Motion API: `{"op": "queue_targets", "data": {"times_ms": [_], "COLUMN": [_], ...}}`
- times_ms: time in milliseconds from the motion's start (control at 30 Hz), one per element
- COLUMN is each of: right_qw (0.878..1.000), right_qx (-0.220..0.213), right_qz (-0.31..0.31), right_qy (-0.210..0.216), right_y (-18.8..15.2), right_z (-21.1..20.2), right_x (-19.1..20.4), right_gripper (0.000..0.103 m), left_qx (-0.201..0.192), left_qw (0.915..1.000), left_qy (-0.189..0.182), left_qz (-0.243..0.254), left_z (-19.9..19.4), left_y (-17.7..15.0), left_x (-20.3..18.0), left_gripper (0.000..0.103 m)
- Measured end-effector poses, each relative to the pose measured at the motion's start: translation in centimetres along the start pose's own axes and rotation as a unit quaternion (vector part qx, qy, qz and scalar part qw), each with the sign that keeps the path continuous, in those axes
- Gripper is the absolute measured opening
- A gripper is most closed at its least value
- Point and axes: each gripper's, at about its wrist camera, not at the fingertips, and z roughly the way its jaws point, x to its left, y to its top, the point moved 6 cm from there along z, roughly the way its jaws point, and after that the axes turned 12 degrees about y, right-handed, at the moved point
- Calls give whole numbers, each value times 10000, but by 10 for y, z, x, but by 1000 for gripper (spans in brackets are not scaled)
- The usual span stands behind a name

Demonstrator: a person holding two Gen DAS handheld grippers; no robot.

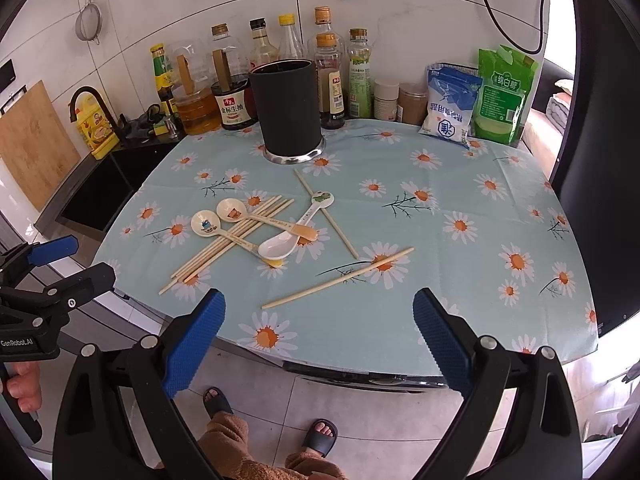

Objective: Organize utensils

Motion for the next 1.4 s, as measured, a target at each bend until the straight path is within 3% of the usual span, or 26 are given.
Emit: {"op": "queue_targets", "data": {"times_ms": [1400], "right_qw": [10000], "right_qx": [36], "right_qz": [-9], "right_qy": [-30], "right_y": [-7], "right_z": [-1], "right_x": [4], "right_gripper": [94], "left_qx": [69], "left_qw": [10000], "left_qy": [-26], "left_qz": [-8], "left_z": [-5], "left_y": [-3], "left_x": [9], "left_gripper": [97]}}
